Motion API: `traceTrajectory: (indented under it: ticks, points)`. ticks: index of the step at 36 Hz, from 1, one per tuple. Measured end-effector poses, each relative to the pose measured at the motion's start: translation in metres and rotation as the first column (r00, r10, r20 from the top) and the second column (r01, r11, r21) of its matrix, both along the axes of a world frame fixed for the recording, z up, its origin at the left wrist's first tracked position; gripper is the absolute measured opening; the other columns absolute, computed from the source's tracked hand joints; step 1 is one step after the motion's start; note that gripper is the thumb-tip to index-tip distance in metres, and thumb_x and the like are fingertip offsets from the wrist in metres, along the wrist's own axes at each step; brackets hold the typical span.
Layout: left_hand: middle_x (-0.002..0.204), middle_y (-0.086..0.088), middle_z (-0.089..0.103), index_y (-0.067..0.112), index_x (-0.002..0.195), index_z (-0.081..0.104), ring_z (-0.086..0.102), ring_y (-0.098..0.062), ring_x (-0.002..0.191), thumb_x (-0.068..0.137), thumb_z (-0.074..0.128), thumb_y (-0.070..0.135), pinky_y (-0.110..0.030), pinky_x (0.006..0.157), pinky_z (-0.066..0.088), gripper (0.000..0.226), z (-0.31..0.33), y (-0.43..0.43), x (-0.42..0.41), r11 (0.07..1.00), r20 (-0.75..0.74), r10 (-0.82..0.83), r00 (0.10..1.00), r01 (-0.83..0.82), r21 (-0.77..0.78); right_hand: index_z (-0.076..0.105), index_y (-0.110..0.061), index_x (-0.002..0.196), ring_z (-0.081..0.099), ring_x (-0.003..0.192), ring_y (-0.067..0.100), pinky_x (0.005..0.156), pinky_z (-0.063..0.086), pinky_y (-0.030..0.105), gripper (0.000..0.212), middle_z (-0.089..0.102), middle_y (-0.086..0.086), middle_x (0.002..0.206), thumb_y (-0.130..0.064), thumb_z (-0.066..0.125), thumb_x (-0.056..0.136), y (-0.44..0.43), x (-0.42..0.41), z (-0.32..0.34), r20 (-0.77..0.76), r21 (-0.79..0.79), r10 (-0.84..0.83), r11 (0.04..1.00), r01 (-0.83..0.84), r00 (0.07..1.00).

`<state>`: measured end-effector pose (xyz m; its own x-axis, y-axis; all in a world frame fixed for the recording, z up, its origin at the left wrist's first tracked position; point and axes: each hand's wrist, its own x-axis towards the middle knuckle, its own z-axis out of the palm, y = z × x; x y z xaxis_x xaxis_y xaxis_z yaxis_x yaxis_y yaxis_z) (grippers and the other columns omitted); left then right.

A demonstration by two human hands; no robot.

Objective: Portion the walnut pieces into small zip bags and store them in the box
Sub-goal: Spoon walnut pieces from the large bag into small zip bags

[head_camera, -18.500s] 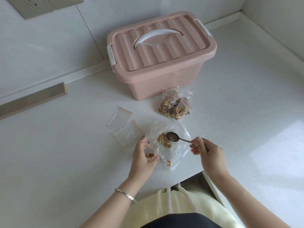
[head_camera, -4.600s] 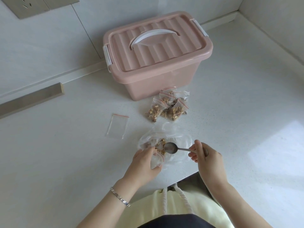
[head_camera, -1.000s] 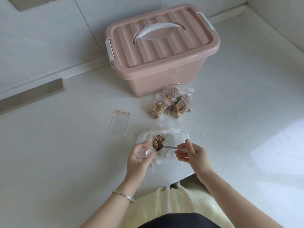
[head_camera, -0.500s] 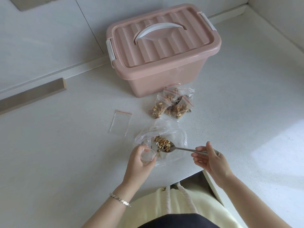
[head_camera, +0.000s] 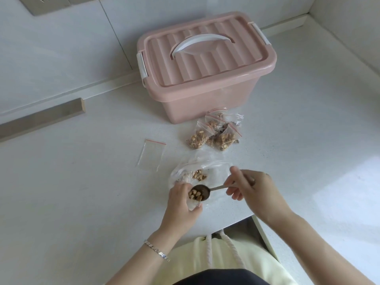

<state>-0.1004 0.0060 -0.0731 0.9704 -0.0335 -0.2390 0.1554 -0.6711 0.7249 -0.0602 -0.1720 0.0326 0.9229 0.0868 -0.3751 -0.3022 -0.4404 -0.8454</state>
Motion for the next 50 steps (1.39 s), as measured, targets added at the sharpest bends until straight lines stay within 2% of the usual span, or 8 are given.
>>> traceTrajectory:
  ticks: [5, 12, 19, 24, 29, 37, 44, 50]
  points:
    - [0.114, 0.008, 0.042, 0.012, 0.112, 0.049, 0.039, -0.011, 0.111, 0.079, 0.066, 0.014, 0.003, 0.082, 0.025, 0.037, -0.002, 0.001, -0.002, 0.999, -0.005, 0.040, 0.999, -0.040, -0.022, 0.066, -0.028, 0.065, 0.060, 0.055, 0.003, 0.061, 0.050, 0.024, 0.048, 0.066, -0.008, 0.059, -0.063, 0.034, 0.073, 0.003, -0.008, 0.004, 0.117, -0.051, 0.066, 0.997, -0.060, 0.991]
    - [0.130, 0.019, 0.035, 0.022, 0.097, 0.047, 0.031, -0.001, 0.125, 0.079, 0.067, 0.013, 0.006, 0.087, 0.020, 0.028, -0.003, 0.003, -0.004, 0.993, 0.014, 0.069, 0.998, -0.067, -0.096, 0.066, -0.016, 0.066, 0.059, 0.050, 0.012, 0.054, 0.050, 0.023, 0.044, 0.066, 0.004, 0.056, -0.042, 0.040, 0.089, -0.021, -0.004, -0.020, 0.092, 0.077, -0.345, 0.938, 0.339, 0.934]
    - [0.144, 0.028, 0.020, 0.031, 0.095, 0.047, -0.004, -0.001, 0.136, 0.080, 0.066, 0.022, -0.028, 0.109, 0.011, 0.025, -0.004, 0.001, 0.005, 0.996, -0.041, -0.078, 0.996, 0.076, -0.053, 0.065, -0.014, 0.071, 0.063, 0.061, 0.023, 0.065, 0.055, 0.038, 0.037, 0.067, 0.008, 0.064, -0.029, 0.042, 0.096, -0.017, -0.007, -0.059, -0.027, 0.107, -0.441, 0.891, 0.441, 0.897]
    - [0.144, 0.015, 0.031, 0.021, 0.090, 0.055, 0.013, -0.003, 0.139, 0.079, 0.067, 0.026, -0.035, 0.116, 0.016, 0.018, -0.009, 0.006, 0.024, 0.991, -0.087, -0.085, 0.993, 0.075, -0.110, 0.065, -0.016, 0.072, 0.063, 0.060, 0.019, 0.061, 0.055, 0.028, 0.037, 0.067, 0.005, 0.063, -0.030, 0.041, 0.096, -0.007, -0.007, -0.068, -0.028, 0.116, -0.456, 0.882, 0.456, 0.890]
    - [0.120, 0.028, 0.040, 0.017, 0.086, 0.058, 0.030, 0.011, 0.125, 0.081, 0.067, 0.021, -0.009, 0.098, 0.026, 0.011, 0.002, 0.009, 0.033, 0.979, -0.122, -0.025, 0.992, 0.000, -0.204, 0.064, -0.017, 0.073, 0.060, 0.056, 0.009, 0.056, 0.050, 0.016, 0.036, 0.066, 0.003, 0.064, -0.032, 0.040, 0.096, 0.000, -0.009, -0.067, 0.032, 0.099, -0.448, 0.891, 0.443, 0.894]
    - [0.139, 0.021, 0.035, 0.024, 0.083, 0.054, 0.023, 0.004, 0.136, 0.082, 0.066, 0.021, -0.022, 0.110, 0.023, 0.013, -0.005, 0.013, 0.029, 0.971, -0.157, -0.067, 0.985, 0.029, -0.238, 0.062, -0.019, 0.069, 0.059, 0.055, 0.009, 0.055, 0.049, 0.015, 0.038, 0.064, 0.002, 0.062, -0.033, 0.039, 0.095, -0.002, -0.019, -0.061, 0.109, 0.073, -0.469, 0.883, 0.464, 0.876]
    - [0.141, 0.020, 0.029, 0.022, 0.090, 0.056, 0.017, 0.005, 0.136, 0.082, 0.066, 0.020, -0.020, 0.111, 0.017, 0.014, -0.006, 0.012, 0.023, 0.972, -0.163, -0.082, 0.983, 0.043, -0.231, 0.064, -0.011, 0.075, 0.065, 0.063, 0.021, 0.063, 0.055, 0.028, 0.038, 0.067, 0.008, 0.066, -0.031, 0.039, 0.097, -0.001, -0.018, -0.073, -0.041, 0.128, -0.481, 0.867, 0.482, 0.876]
    - [0.136, 0.030, 0.031, 0.024, 0.103, 0.055, 0.020, 0.016, 0.126, 0.082, 0.066, 0.023, -0.018, 0.107, 0.029, 0.024, -0.004, 0.011, 0.016, 0.964, -0.215, -0.060, 0.975, 0.001, -0.265, 0.064, -0.007, 0.076, 0.065, 0.061, 0.020, 0.058, 0.056, 0.022, 0.038, 0.067, 0.009, 0.066, -0.027, 0.039, 0.098, 0.005, -0.017, -0.082, -0.161, 0.238, -0.464, 0.839, 0.490, 0.871]
